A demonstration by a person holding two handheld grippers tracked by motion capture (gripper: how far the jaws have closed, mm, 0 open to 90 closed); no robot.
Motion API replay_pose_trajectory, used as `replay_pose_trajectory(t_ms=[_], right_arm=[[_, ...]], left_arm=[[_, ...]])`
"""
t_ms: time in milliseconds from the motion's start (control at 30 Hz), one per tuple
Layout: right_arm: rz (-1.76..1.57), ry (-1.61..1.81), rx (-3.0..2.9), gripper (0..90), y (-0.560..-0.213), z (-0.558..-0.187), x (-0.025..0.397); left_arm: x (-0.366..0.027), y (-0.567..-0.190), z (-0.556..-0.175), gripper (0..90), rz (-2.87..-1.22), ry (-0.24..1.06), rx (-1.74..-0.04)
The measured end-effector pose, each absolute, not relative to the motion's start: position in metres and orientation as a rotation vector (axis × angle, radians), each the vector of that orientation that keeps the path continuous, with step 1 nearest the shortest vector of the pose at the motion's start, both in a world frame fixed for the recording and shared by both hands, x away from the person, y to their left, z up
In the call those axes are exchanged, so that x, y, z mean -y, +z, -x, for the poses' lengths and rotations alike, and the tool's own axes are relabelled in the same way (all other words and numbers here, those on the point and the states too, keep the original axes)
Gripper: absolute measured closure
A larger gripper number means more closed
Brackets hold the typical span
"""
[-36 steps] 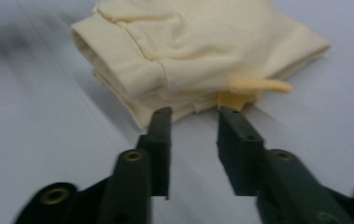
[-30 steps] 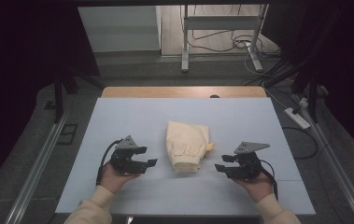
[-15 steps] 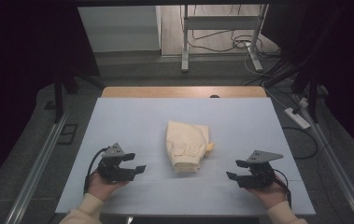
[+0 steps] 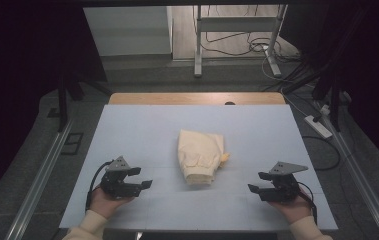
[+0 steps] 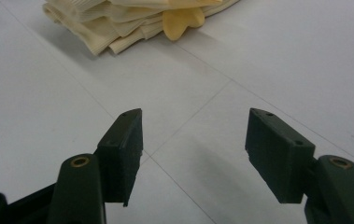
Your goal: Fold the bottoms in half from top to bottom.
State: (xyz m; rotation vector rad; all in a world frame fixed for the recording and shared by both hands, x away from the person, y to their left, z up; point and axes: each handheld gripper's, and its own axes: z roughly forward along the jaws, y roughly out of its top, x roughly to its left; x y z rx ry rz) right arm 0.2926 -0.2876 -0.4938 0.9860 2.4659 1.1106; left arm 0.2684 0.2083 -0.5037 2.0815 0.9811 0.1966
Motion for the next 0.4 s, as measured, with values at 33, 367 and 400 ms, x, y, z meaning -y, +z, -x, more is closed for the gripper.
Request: replay_pose_trajectory(t_ms=[33, 367, 400], right_arm=[[-0.981, 1.110, -2.467, 36.9, -0.4939, -0.2924, 0.2870], [-0.972, 1.107, -2.477, 36.7, -0.4943, -0.2921, 0.2852], [-0.971, 1.107, -2.477, 36.6, -0.4943, -0.2922, 0.2852]], left_arm=[[-0.2081, -0.5036, -0.2683, 30.1, -2.082, 0.196, -0.981], [-0.2066, -0.5038, -0.2682, 30.0, -2.089, 0.197, -0.973], [-0.2065, -0.5037, -0.2682, 29.9, -2.092, 0.197, -0.972]])
